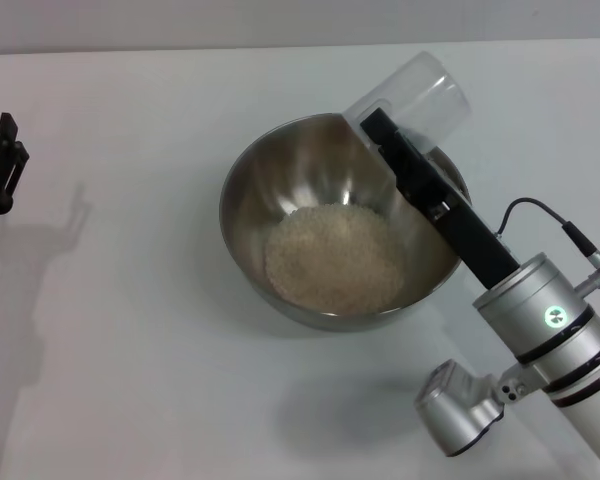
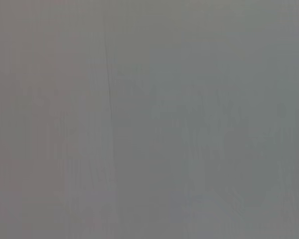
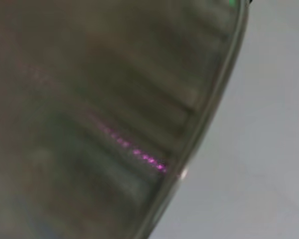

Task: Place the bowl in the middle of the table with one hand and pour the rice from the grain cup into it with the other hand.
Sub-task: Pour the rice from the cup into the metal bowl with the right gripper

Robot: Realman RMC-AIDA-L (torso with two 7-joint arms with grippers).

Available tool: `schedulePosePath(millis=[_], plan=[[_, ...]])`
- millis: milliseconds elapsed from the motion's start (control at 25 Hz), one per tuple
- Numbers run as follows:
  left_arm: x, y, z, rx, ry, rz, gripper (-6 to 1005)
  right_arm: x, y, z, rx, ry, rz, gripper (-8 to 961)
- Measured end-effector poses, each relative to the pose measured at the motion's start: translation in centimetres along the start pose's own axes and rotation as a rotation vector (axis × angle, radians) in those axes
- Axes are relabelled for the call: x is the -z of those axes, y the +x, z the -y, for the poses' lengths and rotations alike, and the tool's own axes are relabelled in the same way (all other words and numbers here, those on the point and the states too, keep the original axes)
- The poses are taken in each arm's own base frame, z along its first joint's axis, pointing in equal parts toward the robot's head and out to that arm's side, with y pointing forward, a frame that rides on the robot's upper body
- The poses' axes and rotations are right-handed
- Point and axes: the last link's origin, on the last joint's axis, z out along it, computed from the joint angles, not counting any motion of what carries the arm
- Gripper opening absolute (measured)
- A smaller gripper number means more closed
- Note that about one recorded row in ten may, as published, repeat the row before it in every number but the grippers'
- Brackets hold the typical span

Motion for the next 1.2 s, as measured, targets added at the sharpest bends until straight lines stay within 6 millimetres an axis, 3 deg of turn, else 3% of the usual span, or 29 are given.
schedulePosePath(millis=[320,1200], plan=[[0.12,-0.02,0.22,0.001,0.010,0.002,825,-0.22,-0.09,-0.11,0.123,-0.005,0.011,6],[-0.27,0.22,0.51,0.006,0.029,-0.013,825,-0.53,-0.08,-0.67,0.214,-0.042,0.020,6]])
